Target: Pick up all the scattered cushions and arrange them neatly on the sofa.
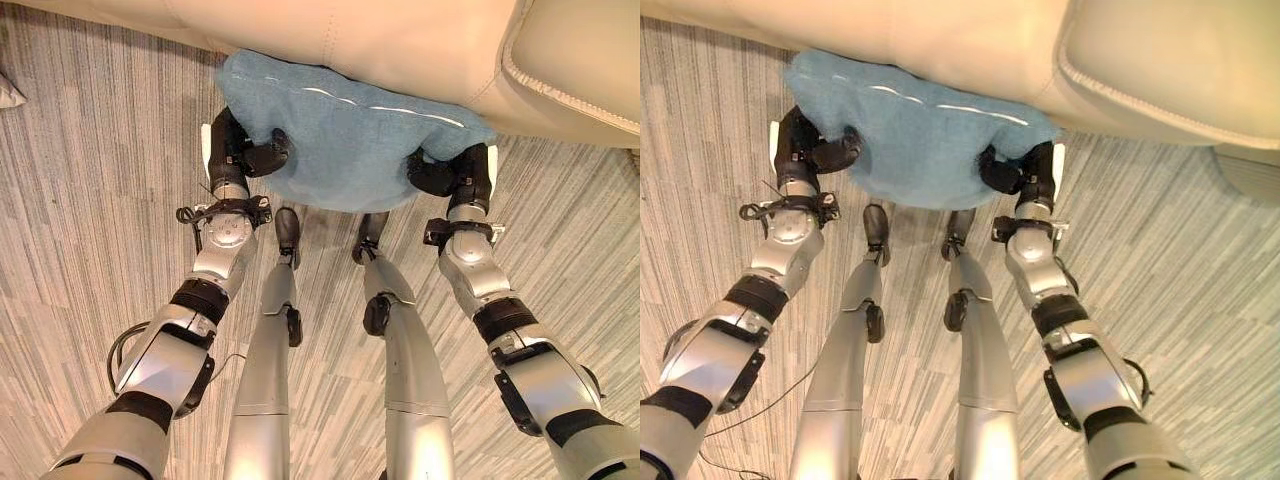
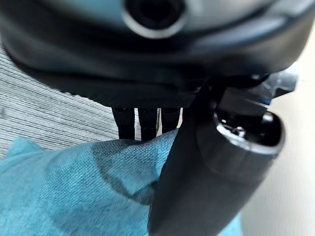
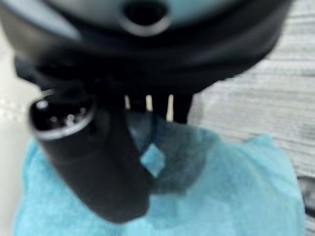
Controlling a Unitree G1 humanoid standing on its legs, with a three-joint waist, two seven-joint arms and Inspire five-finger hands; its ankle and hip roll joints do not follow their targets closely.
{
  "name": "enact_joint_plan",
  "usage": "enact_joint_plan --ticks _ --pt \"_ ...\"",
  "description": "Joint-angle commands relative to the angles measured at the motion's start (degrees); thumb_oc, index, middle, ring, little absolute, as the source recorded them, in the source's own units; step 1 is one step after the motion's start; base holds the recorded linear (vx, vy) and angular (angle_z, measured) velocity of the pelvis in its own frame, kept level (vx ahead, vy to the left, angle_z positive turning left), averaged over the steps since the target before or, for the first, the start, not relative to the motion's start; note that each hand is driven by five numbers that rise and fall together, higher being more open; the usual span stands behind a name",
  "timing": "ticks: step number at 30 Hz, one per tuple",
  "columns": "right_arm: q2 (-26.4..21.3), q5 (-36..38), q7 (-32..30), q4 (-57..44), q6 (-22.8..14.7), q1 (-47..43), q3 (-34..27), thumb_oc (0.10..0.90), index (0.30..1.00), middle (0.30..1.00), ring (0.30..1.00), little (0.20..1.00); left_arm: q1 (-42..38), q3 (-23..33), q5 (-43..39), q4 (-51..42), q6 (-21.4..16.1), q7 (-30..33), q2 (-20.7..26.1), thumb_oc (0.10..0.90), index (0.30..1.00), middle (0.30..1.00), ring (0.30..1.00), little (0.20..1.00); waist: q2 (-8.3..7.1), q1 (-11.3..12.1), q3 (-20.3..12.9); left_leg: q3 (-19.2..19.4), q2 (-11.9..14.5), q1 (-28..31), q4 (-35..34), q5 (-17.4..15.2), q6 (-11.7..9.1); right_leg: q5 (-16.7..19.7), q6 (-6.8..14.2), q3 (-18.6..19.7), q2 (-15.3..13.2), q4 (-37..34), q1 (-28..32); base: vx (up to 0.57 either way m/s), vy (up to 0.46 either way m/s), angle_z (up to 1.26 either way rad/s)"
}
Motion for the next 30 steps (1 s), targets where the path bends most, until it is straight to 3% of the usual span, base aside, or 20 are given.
enact_joint_plan --ticks 1,7,14,17,18,19,22,24,30 --pt "7.1 -2.0 3.4 -10.0 -8.5 3.0 3.7 0.400 0.300 0.300 0.300 0.300 6.0 0.0 2.8 -9.1 -8.3 -1.0 -4.1 0.400 0.300 0.300 0.300 0.300 1.68 -0.8 -12.0 -2.0 0.7 -1.7 1.5 -5.7 -1.7 -0.5 8.5 3.1 -0.7 -4.7 2.7 0.00 0.000 0.00" --pt "8.1 -3.3 5.3 -18.0 -9.4 13.2 0.6 0.400 0.300 0.300 0.300 0.300 16.2 3.5 4.1 -19.3 -9.1 -2.2 -6.4 0.400 0.300 0.300 0.300 0.300 2.09 -0.2 -14.2 -1.4 0.6 4.7 -1.2 -6.0 -1.8 -1.4 8.5 2.4 -0.7 -5.9 8.0 0.02 -0.001 0.02" --pt "7.4 -7.8 8.1 -25.8 -8.3 25.6 0.0 0.400 0.300 0.300 0.300 0.300 27.5 2.8 5.0 -26.6 -8.8 -6.4 -7.4 0.400 0.300 0.300 0.300 0.300 1.71 0.2 -16.3 -2.6 0.8 16.2 -1.4 -8.4 -1.8 -3.7 8.3 0.7 -1.5 -5.7 19.1 0.02 -0.022 0.04" --pt "6.5 -8.9 9.4 -29.9 -8.1 30.8 -1.0 0.400 0.300 0.300 0.300 0.300 32.9 2.0 5.0 -29.9 -8.8 -8.3 -6.8 0.400 0.300 0.300 0.300 0.300 1.06 0.3 -16.4 -3.0 0.4 24.3 -2.8 -7.7 -1.7 -3.0 7.8 -0.8 -1.6 -7.9 27.5 -0.03 -0.017 0.04" --pt "5.4 -10.2 10.0 -32.7 -7.8 33.7 -1.4 0.400 0.300 0.300 0.300 0.300 36.1 2.0 4.2 -31.9 -8.8 -9.6 -6.0 0.400 0.300 0.300 0.300 0.300 0.83 0.4 -16.4 -3.3 0.4 30.2 -4.2 -8.1 -1.8 -3.5 7.8 -1.2 -1.3 -9.3 33.2 0.21 -0.103 -0.01" --pt "4.1 -11.5 11.2 -36.2 -7.6 38.1 -2.6 0.400 0.300 0.300 0.300 0.300 41.1 2.1 4.1 -35.2 -9.0 -11.0 -4.5 0.400 0.300 0.300 0.300 0.300 0.30 0.6 -16.9 -3.4 0.6 38.7 -6.2 -8.9 -2.0 -4.1 7.7 -1.9 -0.3 -12.7 42.6 0.25 -0.104 -0.03" --pt "3.4 -12.2 11.6 -38.1 -7.5 40.0 -3.3 0.400 0.300 0.300 0.300 0.300 43.8 2.3 4.4 -36.2 -9.1 -11.6 -3.5 0.400 0.300 0.300 0.300 0.300 0.10 0.9 -17.4 -3.3 0.7 44.0 -7.7 -9.3 -2.1 -4.5 7.7 -2.0 0.5 -15.1 48.4 0.16 -0.062 -0.06" --pt "1.7 -15.6 12.3 -41.0 -6.7 43.5 -4.4 0.400 0.300 0.300 0.300 0.300 48.1 4.4 3.0 -37.9 -9.1 -12.5 -3.2 0.400 0.300 0.300 0.300 0.300 -0.19 1.2 -19.4 -2.8 1.2 52.7 -10.9 -9.6 -2.5 -4.9 7.9 -2.1 2.1 -19.9 58.2 0.27 -0.095 -0.02" --pt "0.2 -17.0 13.7 -43.2 -6.2 45.5 -5.1 0.400 0.300 0.300 0.300 0.300 51.3 5.9 2.9 -39.5 -8.9 -13.3 -2.6 0.400 0.300 0.300 0.300 0.300 -0.32 1.6 -22.2 -2.4 1.2 60.4 -14.3 -9.6 -2.6 -4.8 8.0 -2.0 3.8 -24.8 66.1 0.19 -0.052 0.11"
